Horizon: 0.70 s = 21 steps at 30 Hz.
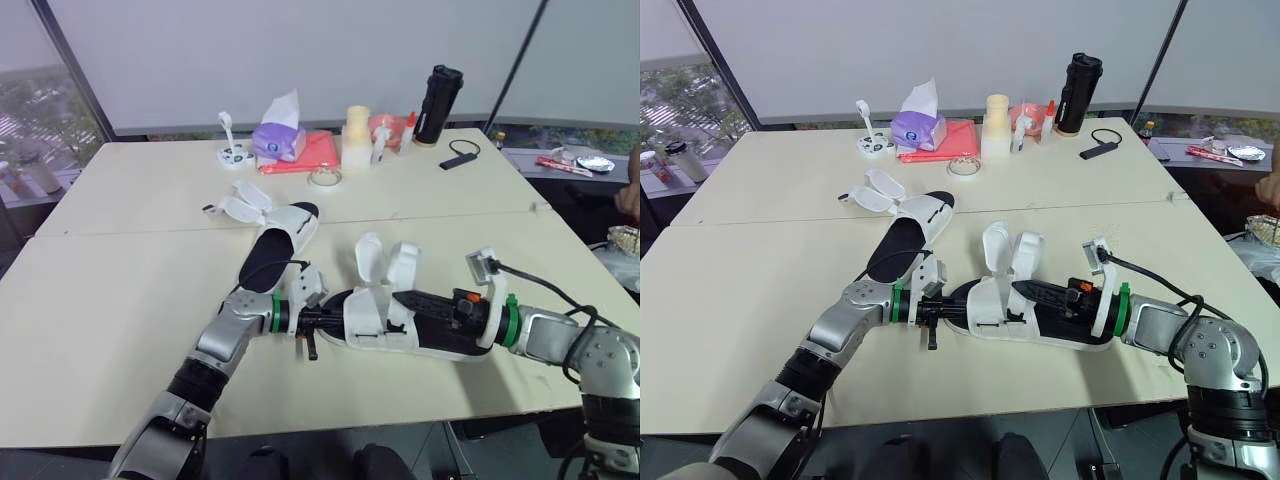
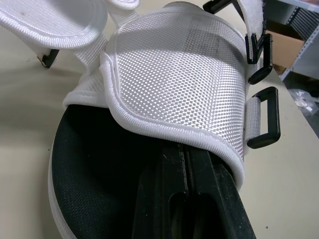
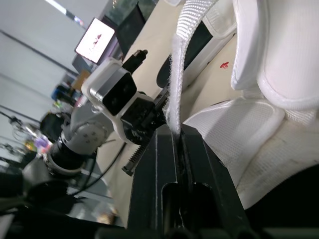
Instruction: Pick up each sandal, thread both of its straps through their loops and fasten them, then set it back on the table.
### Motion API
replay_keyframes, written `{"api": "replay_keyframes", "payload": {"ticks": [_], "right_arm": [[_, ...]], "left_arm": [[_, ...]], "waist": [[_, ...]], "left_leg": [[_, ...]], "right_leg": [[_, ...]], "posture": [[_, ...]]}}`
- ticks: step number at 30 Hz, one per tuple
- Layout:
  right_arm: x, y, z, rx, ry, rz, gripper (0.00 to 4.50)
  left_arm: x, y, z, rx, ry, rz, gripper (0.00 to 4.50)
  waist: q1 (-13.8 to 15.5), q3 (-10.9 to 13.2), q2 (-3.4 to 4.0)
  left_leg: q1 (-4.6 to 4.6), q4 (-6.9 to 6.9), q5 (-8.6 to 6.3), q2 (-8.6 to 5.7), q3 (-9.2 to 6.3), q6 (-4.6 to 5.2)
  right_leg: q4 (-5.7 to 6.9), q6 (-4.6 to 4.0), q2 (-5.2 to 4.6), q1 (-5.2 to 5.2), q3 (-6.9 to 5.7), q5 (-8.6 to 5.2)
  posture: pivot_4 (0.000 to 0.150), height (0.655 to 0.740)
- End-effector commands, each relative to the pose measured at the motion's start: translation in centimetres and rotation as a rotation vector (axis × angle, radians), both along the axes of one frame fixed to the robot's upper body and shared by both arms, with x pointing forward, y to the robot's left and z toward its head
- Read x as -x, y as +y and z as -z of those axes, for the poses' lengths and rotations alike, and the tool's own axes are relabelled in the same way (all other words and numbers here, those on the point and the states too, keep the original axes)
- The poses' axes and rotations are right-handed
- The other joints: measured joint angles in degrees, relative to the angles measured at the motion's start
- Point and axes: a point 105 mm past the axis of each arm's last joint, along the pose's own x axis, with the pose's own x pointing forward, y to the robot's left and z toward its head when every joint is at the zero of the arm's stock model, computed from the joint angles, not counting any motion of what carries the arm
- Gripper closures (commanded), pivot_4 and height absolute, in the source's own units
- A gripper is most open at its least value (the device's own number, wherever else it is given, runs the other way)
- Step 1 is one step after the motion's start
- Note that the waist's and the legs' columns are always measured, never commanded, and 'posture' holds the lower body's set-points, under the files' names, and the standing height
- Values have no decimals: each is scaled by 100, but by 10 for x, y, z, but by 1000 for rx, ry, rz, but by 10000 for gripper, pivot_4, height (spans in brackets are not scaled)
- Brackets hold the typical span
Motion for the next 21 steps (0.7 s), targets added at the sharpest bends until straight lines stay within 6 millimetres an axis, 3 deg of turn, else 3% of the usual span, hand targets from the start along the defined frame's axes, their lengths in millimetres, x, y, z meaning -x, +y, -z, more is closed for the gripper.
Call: {"api": "replay_keyframes", "payload": {"ticks": [1, 8, 13, 21], "right_arm": [[2, -2, -20, -56, -44, -13, 44373], [12, 6, -8, -9, -2, -58, 44373], [7, 8, 3, 61, -20, -19, 44373], [-2, 2, -27, -87, -65, 4, 44373]], "left_arm": [[2, -1, 5, -20, 3, 1, 45000], [1, 0, 7, -31, 0, 2, 45000], [2, 1, 8, -30, 0, 0, 45000], [1, 1, 8, -34, -1, -3, 45000]], "waist": [[1, 0, 0], [2, 0, 0], [0, 0, 0], [1, 0, 0]], "left_leg": [[0, 0, 0, 0, -1, 0], [0, 0, 0, 0, 0, 0], [0, -1, 0, 0, 0, 0], [-1, -1, 0, 0, -1, 0]], "right_leg": [[0, 0, 0, 0, 0, 0], [0, 0, 0, 0, 0, 0], [-1, 0, 0, 0, 0, 0], [-1, 0, 0, 0, -1, 0]], "posture": [[1500, 7400], [1500, 7400], [1500, 7400], [1500, 7400]]}}
